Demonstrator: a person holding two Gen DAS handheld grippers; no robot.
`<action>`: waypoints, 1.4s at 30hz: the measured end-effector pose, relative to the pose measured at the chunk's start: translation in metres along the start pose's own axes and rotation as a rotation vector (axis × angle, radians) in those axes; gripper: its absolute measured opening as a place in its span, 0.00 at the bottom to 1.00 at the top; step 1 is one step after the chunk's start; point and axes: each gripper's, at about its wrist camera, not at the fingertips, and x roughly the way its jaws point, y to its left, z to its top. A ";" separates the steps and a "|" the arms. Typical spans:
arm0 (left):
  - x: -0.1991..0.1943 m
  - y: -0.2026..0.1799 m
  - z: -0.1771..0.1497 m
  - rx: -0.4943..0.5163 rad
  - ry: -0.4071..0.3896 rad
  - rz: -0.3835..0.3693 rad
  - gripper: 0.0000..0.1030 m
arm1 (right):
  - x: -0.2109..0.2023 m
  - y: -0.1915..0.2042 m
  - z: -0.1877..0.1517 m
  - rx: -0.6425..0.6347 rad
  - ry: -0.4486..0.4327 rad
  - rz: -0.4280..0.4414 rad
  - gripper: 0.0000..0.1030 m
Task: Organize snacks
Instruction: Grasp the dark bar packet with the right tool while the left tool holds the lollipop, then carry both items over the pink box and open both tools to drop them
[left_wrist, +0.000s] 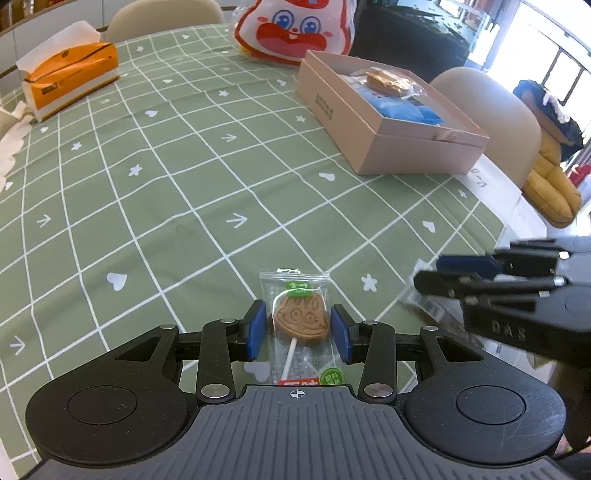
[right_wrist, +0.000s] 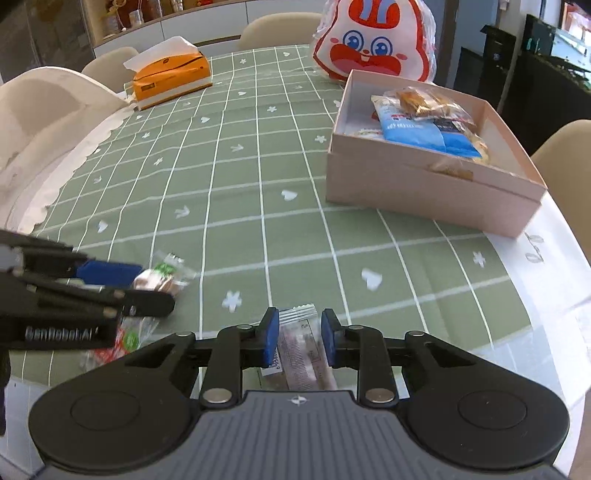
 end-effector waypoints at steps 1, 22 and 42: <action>-0.001 0.002 -0.001 -0.011 -0.005 -0.012 0.42 | -0.003 0.001 -0.003 -0.001 -0.004 -0.004 0.19; -0.006 0.004 -0.009 -0.004 -0.016 -0.025 0.41 | -0.024 -0.002 -0.053 0.018 -0.059 -0.011 0.59; -0.047 -0.085 0.199 -0.085 -0.410 -0.205 0.41 | -0.125 -0.143 0.150 0.045 -0.416 -0.008 0.32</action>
